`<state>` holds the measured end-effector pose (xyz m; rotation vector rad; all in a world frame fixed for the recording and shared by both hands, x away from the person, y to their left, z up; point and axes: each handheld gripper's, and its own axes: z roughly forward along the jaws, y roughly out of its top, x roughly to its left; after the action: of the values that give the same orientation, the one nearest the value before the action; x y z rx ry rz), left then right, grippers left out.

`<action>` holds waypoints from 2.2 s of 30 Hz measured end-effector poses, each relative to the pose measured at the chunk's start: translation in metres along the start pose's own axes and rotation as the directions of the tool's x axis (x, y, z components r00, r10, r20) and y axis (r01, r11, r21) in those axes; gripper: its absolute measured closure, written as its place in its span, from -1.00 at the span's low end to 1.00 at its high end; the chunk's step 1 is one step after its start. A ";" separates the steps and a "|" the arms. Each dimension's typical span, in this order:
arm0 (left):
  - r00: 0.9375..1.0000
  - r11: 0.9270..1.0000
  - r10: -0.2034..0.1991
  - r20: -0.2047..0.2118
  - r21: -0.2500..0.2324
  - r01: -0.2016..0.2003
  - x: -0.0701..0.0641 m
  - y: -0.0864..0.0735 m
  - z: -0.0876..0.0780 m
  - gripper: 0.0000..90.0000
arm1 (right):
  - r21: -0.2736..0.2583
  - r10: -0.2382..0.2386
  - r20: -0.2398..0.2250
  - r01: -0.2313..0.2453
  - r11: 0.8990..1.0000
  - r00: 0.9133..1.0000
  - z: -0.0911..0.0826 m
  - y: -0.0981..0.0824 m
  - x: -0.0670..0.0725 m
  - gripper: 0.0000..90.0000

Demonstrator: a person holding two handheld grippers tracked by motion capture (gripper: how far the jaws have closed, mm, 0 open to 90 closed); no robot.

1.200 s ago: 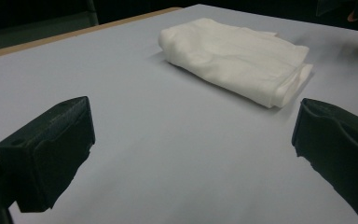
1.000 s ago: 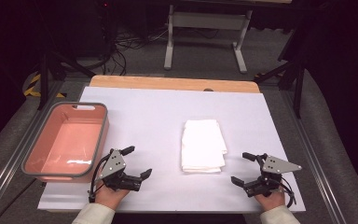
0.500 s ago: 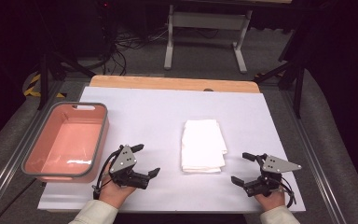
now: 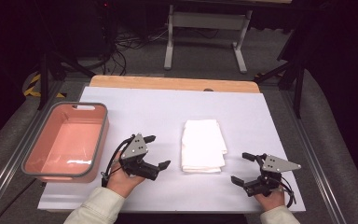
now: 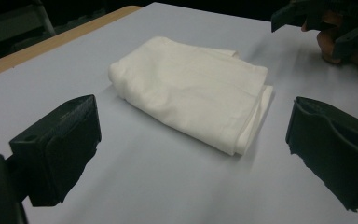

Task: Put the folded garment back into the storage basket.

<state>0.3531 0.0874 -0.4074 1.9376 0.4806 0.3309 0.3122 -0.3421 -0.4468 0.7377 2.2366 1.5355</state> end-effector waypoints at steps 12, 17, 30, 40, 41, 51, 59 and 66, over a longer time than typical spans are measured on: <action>0.999 1.000 -0.014 0.036 -0.022 0.015 0.010 0.023 0.018 -0.91 | -0.003 0.015 0.001 -0.015 1.000 1.000 -0.001 -0.001 -0.002 -0.98; 0.999 1.000 0.002 0.042 -0.017 -0.001 0.012 0.032 0.028 -0.91 | -0.005 0.022 0.001 -0.022 1.000 1.000 -0.001 -0.001 -0.002 -0.98; 0.999 0.999 0.030 0.031 0.010 -0.030 0.016 0.048 0.051 -0.91 | -0.009 0.023 -0.006 -0.023 1.000 1.000 -0.002 -0.001 -0.003 -0.98; 0.999 1.000 -0.031 0.006 -0.003 0.031 0.011 0.055 0.075 -0.91 | -0.011 0.024 -0.012 -0.024 1.000 1.000 -0.002 -0.001 -0.003 -0.98; 0.999 1.000 -0.031 0.006 -0.003 0.031 0.011 0.055 0.075 -0.91 | -0.011 0.023 -0.012 -0.023 1.000 1.000 -0.002 -0.001 -0.003 -0.98; 0.996 0.999 0.003 -0.084 0.043 0.001 0.008 0.055 0.094 -0.85 | -0.010 0.021 -0.020 -0.021 1.000 1.000 -0.002 -0.001 -0.003 -0.98; 0.996 0.997 -0.044 -0.074 0.058 0.048 0.010 0.053 0.106 -0.87 | -0.012 0.022 -0.020 -0.022 1.000 1.000 -0.002 -0.002 -0.003 -0.98; 0.995 0.994 -0.060 -0.074 0.092 0.067 0.012 0.050 0.113 -0.87 | -0.020 0.012 -0.020 -0.013 1.000 1.000 -0.003 -0.001 -0.002 -0.98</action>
<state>0.4225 -0.0162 -0.4063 2.0026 0.6128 0.3425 0.3115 -0.3459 -0.4467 0.7352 2.2314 1.5752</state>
